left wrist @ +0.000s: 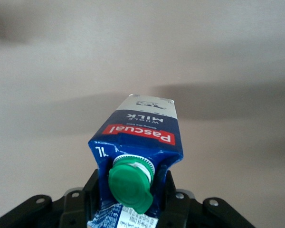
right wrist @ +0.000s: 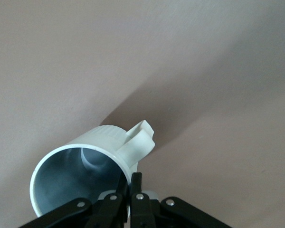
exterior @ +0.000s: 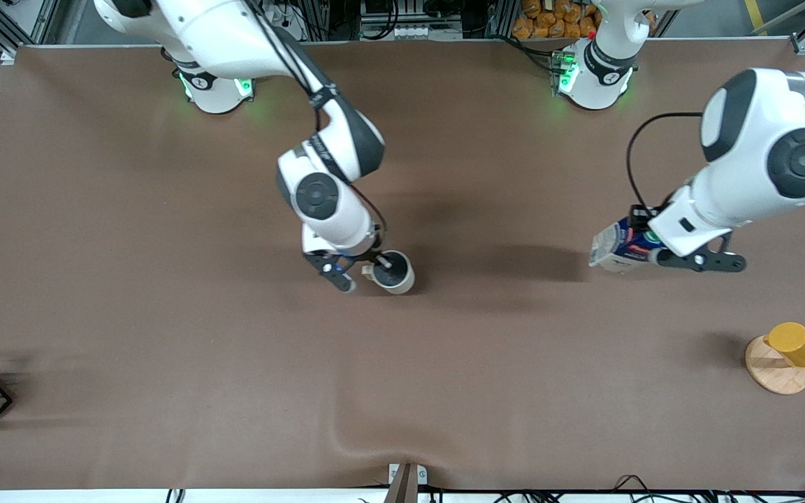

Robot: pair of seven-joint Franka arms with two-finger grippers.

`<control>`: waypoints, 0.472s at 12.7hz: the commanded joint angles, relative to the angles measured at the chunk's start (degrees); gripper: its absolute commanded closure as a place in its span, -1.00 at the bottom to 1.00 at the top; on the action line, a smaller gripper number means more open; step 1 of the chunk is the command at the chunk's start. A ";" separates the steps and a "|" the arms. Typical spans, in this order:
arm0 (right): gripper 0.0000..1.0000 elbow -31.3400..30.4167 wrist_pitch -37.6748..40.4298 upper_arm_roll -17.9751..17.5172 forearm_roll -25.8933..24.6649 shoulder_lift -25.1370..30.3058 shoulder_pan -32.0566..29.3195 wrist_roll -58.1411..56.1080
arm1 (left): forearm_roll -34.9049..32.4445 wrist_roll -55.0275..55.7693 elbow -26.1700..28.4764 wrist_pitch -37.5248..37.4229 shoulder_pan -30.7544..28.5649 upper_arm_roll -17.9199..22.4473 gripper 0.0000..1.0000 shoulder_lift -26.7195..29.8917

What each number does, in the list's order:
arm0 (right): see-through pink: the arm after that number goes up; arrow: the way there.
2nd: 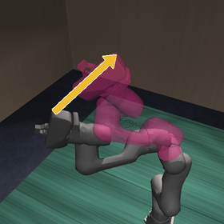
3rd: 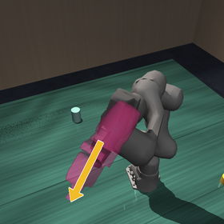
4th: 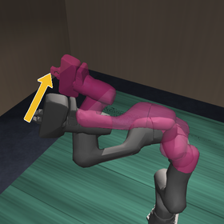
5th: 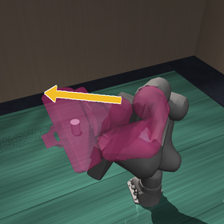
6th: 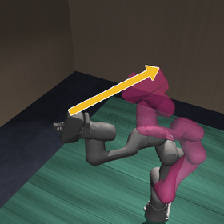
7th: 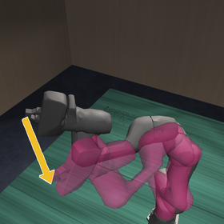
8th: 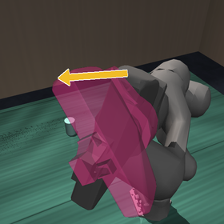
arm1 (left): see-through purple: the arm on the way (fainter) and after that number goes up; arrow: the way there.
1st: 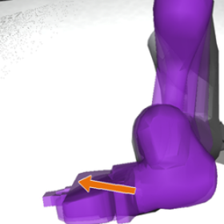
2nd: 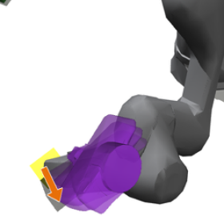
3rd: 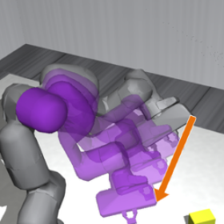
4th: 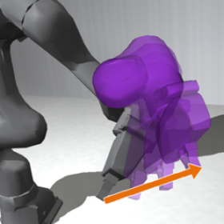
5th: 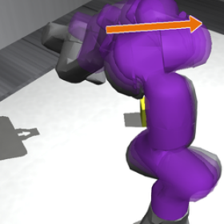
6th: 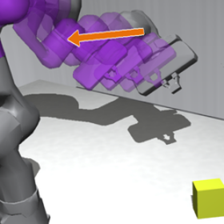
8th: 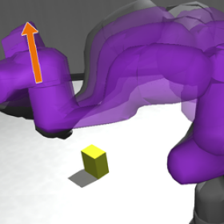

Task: Place milk next to cup
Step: 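Lift the carton with the left gripper while the right gripper releases the mug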

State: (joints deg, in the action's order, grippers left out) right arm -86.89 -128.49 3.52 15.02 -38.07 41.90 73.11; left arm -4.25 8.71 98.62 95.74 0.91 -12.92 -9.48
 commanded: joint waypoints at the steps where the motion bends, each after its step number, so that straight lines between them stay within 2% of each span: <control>1: 1.00 3.49 0.96 0.87 0.10 -1.83 1.16 2.47 | -0.94 6.65 -2.20 -2.31 -0.12 -5.08 -0.08 -0.27; 4: 1.00 3.49 -1.31 0.87 0.01 -2.70 2.47 4.66 | -1.20 11.40 -3.43 -4.32 0.05 -10.18 -0.08 -0.36; 5: 0.72 3.49 -1.41 0.87 0.01 -2.88 2.83 4.67 | -1.11 12.37 -4.39 -5.29 0.14 -11.15 -0.08 -0.62; 6: -0.76 3.49 -1.41 0.87 0.01 -2.88 2.75 4.67 | -1.11 12.90 -5.01 -5.91 0.32 -11.95 -0.08 -0.88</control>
State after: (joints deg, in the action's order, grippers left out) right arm -85.19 -129.64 3.56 15.02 -39.66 43.47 76.12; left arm -4.25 19.99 96.48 92.52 1.38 -23.35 -9.48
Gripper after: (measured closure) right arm 0.907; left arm 0.458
